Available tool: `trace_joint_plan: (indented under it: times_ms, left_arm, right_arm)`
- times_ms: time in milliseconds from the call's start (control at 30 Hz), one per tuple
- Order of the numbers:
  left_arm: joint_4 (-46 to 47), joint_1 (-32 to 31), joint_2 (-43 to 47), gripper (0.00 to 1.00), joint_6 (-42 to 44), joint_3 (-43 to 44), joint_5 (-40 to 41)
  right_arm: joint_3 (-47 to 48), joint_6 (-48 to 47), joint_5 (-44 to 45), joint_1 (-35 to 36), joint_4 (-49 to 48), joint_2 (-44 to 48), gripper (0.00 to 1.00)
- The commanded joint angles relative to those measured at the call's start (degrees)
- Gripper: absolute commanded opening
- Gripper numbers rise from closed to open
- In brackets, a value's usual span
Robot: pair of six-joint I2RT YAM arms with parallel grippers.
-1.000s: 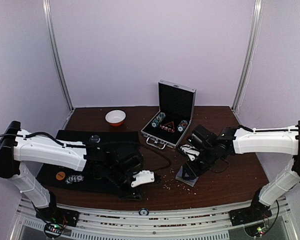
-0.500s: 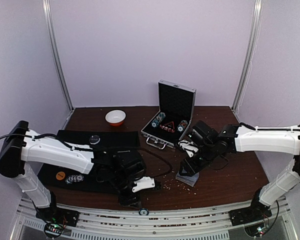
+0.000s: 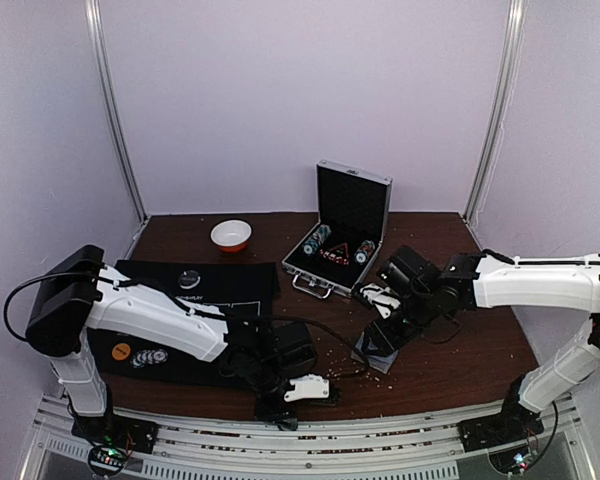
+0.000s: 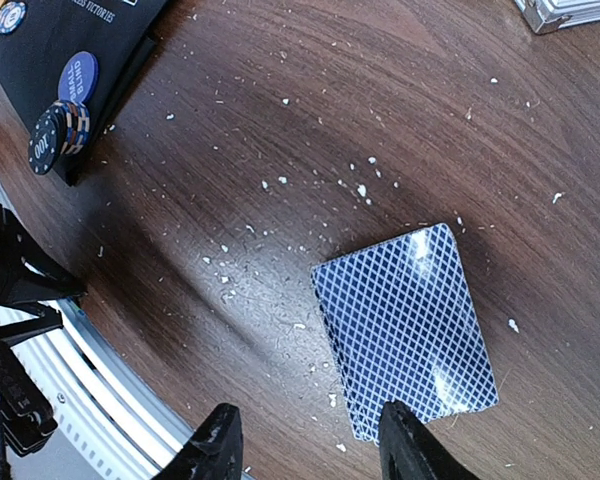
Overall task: Distribute texas hold em gaming equipment
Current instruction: Pick up the poker chip from the corner of the board, then place the poker chip in the big blind area.
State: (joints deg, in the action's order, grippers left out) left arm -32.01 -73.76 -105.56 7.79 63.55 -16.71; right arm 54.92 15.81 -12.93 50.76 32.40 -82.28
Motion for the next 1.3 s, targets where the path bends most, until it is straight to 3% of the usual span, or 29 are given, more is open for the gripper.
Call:
trace_joint_plan:
  times_ms: [0,233,333,600,733,867,1000,1133,1267]
  left_arm:
    - [-1.77,-1.69,0.32,0.33,2.88,-0.85,-2.96]
    - [-4.02,-1.73,1.09,0.26,3.11,-1.79,-2.36]
    - [-3.96,-1.68,1.38,0.0,2.06,-1.66,-0.64]
    - [-2.19,-1.3,8.98,0.0,-5.28,-1.21,2.87]
    - [-1.98,2.2,16.14,0.0,-15.49,-2.09,6.41]
    - [-2.53,14.06,28.29,0.0,-30.72,-5.03,9.13]
    - [-4.54,33.51,41.88,0.0,-41.64,-9.13,8.8]
    - [-11.53,52.99,49.17,0.0,-44.14,-13.18,3.25]
    - [-12.31,70.16,49.63,0.0,-43.62,-20.22,-5.99]
  right_arm:
    - [-0.56,0.05,0.03,0.25,0.29,0.53,0.49]
    - [-0.55,0.01,0.01,0.33,0.24,-0.51,0.49]
    - [-0.59,0.0,0.03,0.31,0.28,-0.51,0.49]
    - [-0.54,-0.16,0.33,0.32,0.36,-0.55,0.49]
    - [0.06,-0.8,0.3,0.31,0.14,-0.6,0.49]
    - [1.26,-2.14,0.15,0.3,-0.95,-0.89,0.49]
    - [4.19,-4.25,-0.32,0.29,-0.2,-1.84,0.49]
    - [7.13,-6.9,0.42,-0.05,1.64,-2.42,0.5]
    - [9.29,-9.37,-0.47,-1.38,2.06,-3.47,0.52]
